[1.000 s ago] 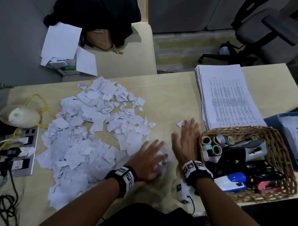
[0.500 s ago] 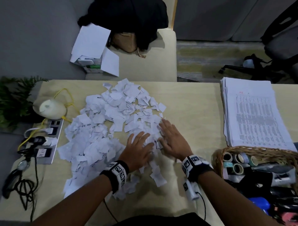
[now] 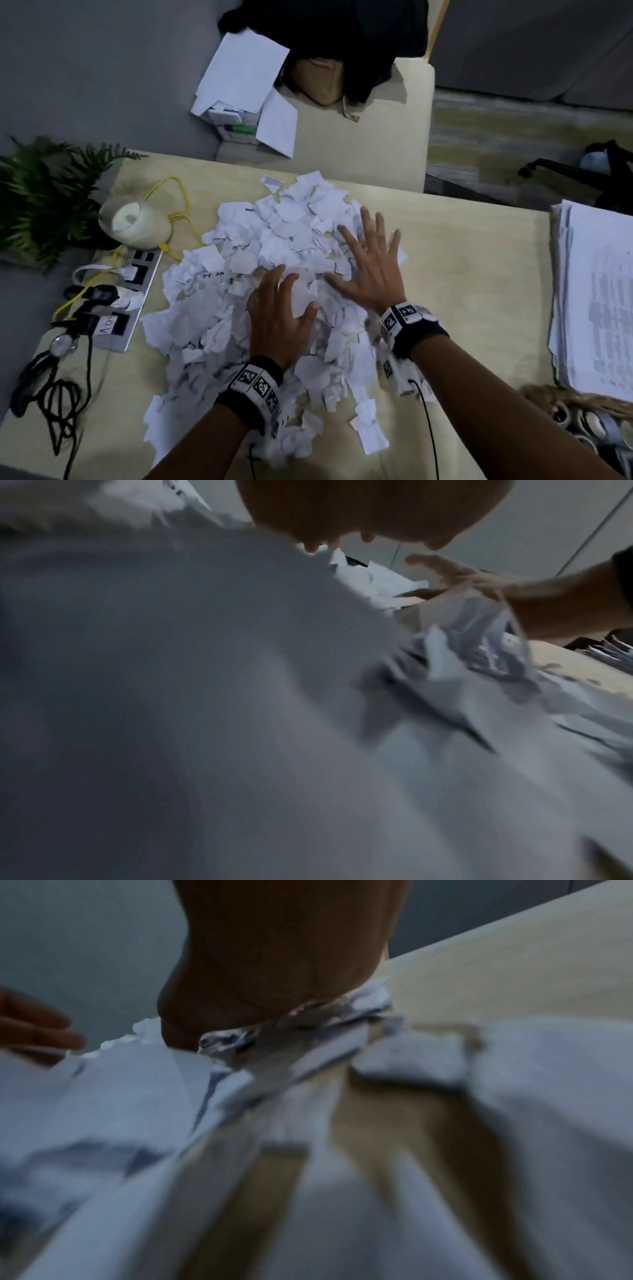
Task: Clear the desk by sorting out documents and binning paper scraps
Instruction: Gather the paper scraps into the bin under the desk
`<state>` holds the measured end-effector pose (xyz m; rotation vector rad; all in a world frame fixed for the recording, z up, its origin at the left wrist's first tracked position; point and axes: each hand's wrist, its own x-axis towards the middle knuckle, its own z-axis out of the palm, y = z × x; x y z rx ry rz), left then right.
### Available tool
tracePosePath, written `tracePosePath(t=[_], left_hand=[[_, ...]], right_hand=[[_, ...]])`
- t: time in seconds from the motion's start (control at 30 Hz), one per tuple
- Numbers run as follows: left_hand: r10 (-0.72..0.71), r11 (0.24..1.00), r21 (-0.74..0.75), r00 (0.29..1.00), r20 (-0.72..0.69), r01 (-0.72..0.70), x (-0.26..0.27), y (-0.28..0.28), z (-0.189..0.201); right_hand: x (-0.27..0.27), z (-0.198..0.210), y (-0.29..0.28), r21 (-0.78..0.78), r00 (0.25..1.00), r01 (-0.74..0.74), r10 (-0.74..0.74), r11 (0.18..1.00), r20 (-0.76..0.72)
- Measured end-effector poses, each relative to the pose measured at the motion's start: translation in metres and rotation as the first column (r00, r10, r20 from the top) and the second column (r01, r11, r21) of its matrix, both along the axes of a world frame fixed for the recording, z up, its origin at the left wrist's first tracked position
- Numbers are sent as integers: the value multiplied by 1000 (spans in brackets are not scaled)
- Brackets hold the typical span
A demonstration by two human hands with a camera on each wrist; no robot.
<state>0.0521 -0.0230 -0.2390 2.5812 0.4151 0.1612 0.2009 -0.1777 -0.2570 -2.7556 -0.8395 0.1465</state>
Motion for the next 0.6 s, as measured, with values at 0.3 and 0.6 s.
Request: tracePosePath(t=[0.3, 0.6], left_hand=[[-68, 989, 134, 997, 45, 61, 69, 18, 7], [-491, 819, 117, 791, -365, 562, 102, 22, 0]], right_hand=[[19, 3, -1, -110, 965, -257, 250, 960, -77], [-65, 24, -66, 340, 994, 88, -61, 936, -90]])
